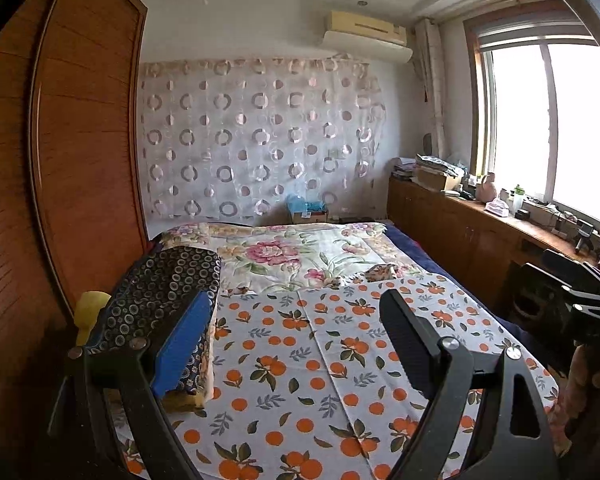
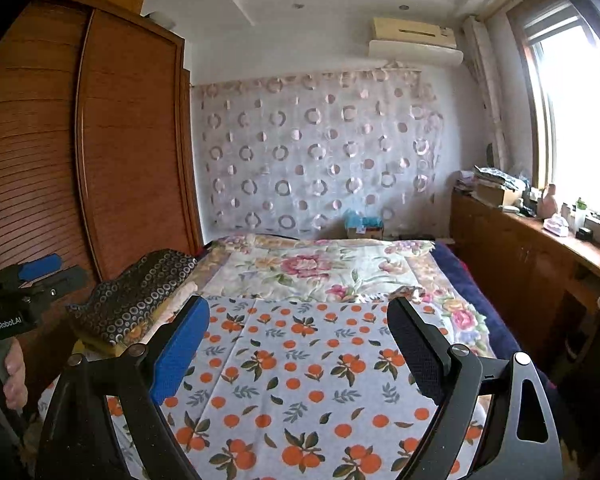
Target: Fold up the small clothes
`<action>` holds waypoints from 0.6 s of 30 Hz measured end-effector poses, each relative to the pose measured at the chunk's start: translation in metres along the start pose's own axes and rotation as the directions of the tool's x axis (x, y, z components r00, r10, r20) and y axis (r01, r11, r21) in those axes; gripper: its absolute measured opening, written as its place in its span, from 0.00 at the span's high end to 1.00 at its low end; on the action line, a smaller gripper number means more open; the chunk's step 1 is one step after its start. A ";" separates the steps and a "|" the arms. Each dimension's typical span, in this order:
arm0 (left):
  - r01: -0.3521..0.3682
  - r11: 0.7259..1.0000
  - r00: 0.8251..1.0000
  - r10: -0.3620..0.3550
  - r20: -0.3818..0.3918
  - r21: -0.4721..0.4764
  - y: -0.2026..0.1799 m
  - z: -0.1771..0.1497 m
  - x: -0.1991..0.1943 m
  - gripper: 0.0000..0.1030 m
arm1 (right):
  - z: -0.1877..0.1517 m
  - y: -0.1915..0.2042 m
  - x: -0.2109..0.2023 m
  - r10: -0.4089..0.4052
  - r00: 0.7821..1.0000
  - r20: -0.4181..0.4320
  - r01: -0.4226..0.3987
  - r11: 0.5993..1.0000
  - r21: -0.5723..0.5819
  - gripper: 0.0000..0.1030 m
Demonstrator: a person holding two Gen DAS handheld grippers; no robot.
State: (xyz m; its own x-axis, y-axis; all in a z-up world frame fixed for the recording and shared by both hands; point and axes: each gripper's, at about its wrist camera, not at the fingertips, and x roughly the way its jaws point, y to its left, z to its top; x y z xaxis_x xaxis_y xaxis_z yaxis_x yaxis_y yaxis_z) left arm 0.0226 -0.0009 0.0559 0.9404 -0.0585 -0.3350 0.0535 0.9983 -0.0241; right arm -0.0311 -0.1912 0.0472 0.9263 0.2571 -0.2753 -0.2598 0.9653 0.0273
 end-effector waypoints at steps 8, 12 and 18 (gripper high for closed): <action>-0.015 1.000 1.000 0.015 -0.004 0.005 0.000 -0.002 0.002 0.15 | 0.004 -0.016 0.001 0.003 1.000 -0.005 -0.003 1.000 0.009 0.11; -0.016 1.000 1.000 0.016 -0.005 0.006 -0.001 -0.003 0.002 0.15 | 0.005 -0.021 -0.001 0.005 1.000 -0.007 -0.005 1.000 0.006 0.11; -0.016 1.000 1.000 0.016 -0.007 0.006 -0.001 -0.004 0.002 0.15 | 0.007 -0.026 -0.001 0.010 1.000 -0.013 -0.010 1.000 0.003 0.11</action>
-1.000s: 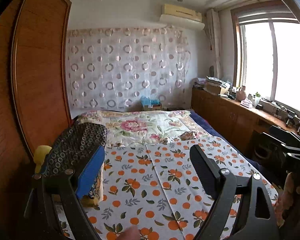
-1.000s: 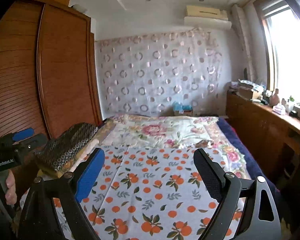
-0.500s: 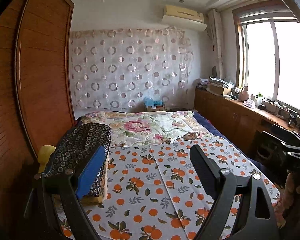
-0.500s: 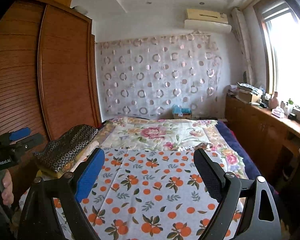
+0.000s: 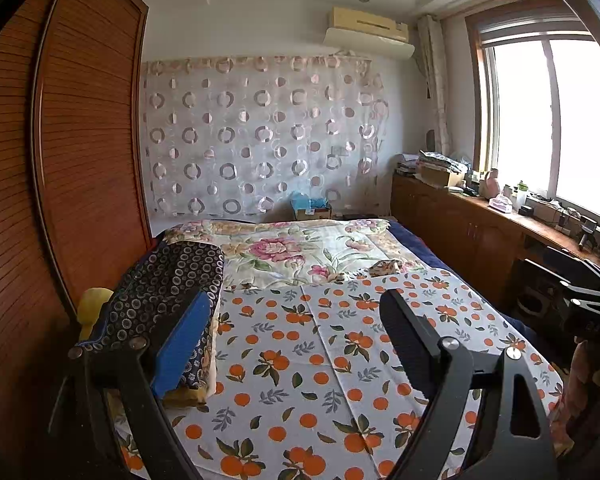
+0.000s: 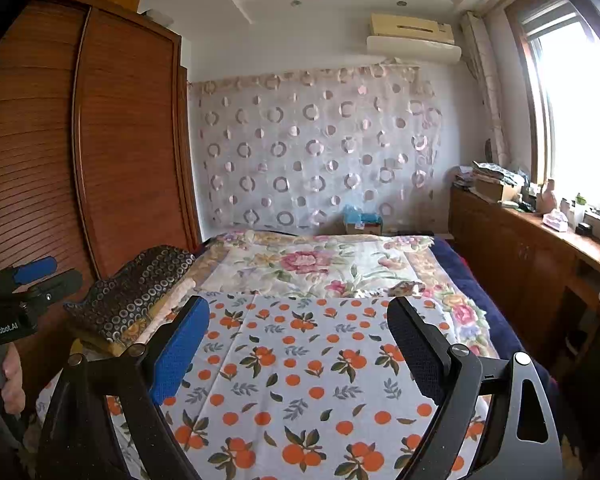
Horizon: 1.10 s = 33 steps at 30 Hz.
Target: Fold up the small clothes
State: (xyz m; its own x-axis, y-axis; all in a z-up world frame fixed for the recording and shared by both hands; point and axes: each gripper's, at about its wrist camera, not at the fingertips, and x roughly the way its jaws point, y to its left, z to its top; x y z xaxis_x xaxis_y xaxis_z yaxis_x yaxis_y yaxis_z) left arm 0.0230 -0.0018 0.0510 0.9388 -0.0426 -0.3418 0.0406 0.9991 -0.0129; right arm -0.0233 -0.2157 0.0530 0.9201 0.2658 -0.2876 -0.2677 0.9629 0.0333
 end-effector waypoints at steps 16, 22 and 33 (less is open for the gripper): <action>-0.001 1.000 1.000 0.001 0.008 0.000 0.001 -0.001 0.000 0.15 | 0.001 -0.007 0.000 0.003 1.000 -0.001 -0.003 1.000 -0.001 0.11; -0.003 1.000 1.000 0.003 0.008 0.000 0.001 -0.001 0.000 0.15 | 0.000 -0.005 0.000 -0.001 1.000 0.001 0.001 1.000 -0.001 0.11; -0.002 1.000 1.000 0.002 0.008 -0.001 0.001 -0.002 0.000 0.15 | 0.000 -0.005 0.001 -0.001 1.000 0.000 0.001 1.000 -0.001 0.11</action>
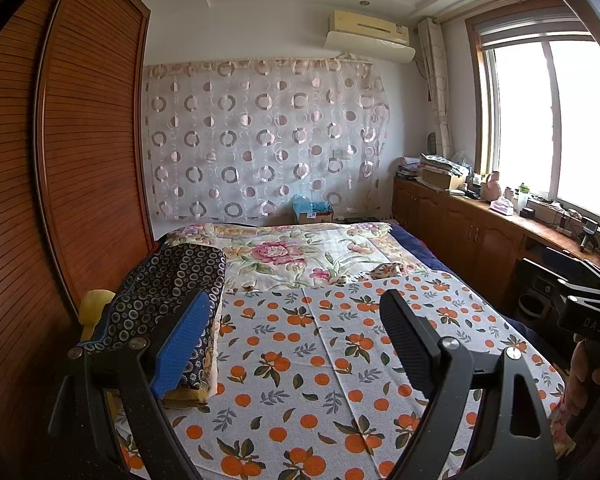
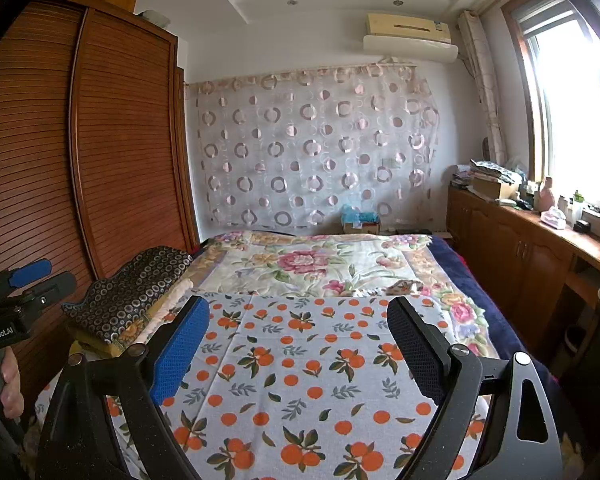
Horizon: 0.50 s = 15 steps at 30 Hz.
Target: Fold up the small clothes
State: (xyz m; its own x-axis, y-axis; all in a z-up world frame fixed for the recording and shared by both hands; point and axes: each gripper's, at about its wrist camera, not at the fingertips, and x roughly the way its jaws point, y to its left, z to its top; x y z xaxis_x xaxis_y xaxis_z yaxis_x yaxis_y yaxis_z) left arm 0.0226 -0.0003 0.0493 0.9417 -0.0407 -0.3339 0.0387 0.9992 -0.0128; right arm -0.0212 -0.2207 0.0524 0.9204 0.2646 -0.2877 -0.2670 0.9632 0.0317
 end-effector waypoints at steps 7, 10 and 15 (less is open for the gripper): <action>0.000 1.000 1.000 0.000 0.001 0.001 0.000 0.000 0.000 0.15 | 0.001 -0.001 0.000 0.001 1.000 0.001 -0.001 1.000 0.001 0.11; -0.001 1.000 1.000 0.001 0.001 0.001 0.000 0.000 0.000 0.15 | 0.000 -0.002 0.000 0.003 1.000 0.000 -0.003 1.000 -0.001 0.11; -0.001 1.000 1.000 0.001 0.001 0.001 0.000 -0.001 0.000 0.15 | 0.001 -0.001 0.000 -0.001 1.000 0.000 0.001 1.000 -0.001 0.11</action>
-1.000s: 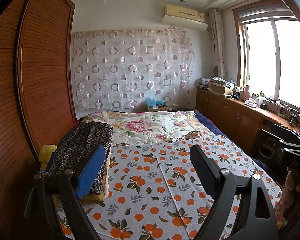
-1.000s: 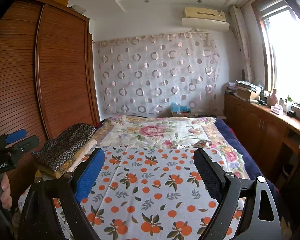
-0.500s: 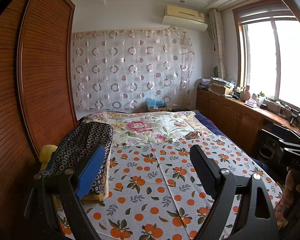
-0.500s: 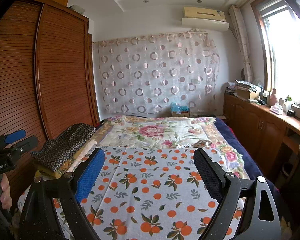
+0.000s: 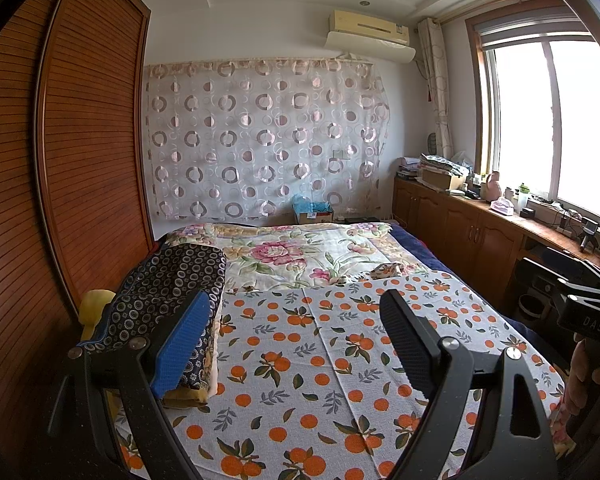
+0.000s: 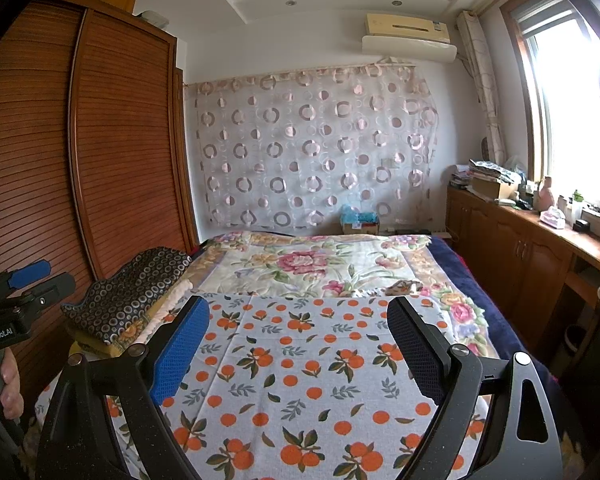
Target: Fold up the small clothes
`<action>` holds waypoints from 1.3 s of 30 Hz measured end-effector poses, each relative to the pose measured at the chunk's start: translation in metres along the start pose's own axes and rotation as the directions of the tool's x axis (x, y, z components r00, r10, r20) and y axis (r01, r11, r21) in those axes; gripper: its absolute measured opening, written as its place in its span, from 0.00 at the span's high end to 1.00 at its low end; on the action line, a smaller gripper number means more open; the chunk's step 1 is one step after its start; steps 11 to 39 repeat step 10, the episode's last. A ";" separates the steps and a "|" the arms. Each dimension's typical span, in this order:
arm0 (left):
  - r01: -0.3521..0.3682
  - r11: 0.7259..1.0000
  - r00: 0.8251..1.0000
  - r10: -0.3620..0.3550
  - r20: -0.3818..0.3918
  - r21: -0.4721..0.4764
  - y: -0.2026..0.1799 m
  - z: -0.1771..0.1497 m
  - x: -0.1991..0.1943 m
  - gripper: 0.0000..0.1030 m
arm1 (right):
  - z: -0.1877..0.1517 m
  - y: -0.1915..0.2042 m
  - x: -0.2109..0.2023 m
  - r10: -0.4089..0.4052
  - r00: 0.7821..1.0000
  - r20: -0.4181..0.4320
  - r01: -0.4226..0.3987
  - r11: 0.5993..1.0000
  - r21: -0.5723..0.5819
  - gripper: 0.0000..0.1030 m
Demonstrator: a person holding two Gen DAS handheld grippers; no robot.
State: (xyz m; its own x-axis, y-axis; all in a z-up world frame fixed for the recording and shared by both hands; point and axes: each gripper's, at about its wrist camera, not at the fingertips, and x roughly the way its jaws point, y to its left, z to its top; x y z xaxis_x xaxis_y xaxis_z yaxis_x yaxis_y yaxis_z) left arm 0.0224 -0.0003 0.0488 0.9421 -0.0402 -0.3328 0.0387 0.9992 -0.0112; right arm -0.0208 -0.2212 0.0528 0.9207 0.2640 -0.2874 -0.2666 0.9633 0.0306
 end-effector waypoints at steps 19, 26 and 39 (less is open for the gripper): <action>0.000 1.000 1.000 0.000 0.000 0.000 0.000 0.000 0.000 0.15 | -0.001 0.001 0.001 -0.002 1.000 0.002 0.002 1.000 0.002 0.11; 0.000 1.000 1.000 0.000 0.000 0.000 0.000 0.000 0.000 0.15 | -0.001 0.001 0.001 -0.002 1.000 0.002 0.002 1.000 0.002 0.11; 0.000 1.000 1.000 0.000 0.000 0.000 0.000 0.000 0.000 0.15 | -0.001 0.001 0.001 -0.002 1.000 0.002 0.002 1.000 0.002 0.11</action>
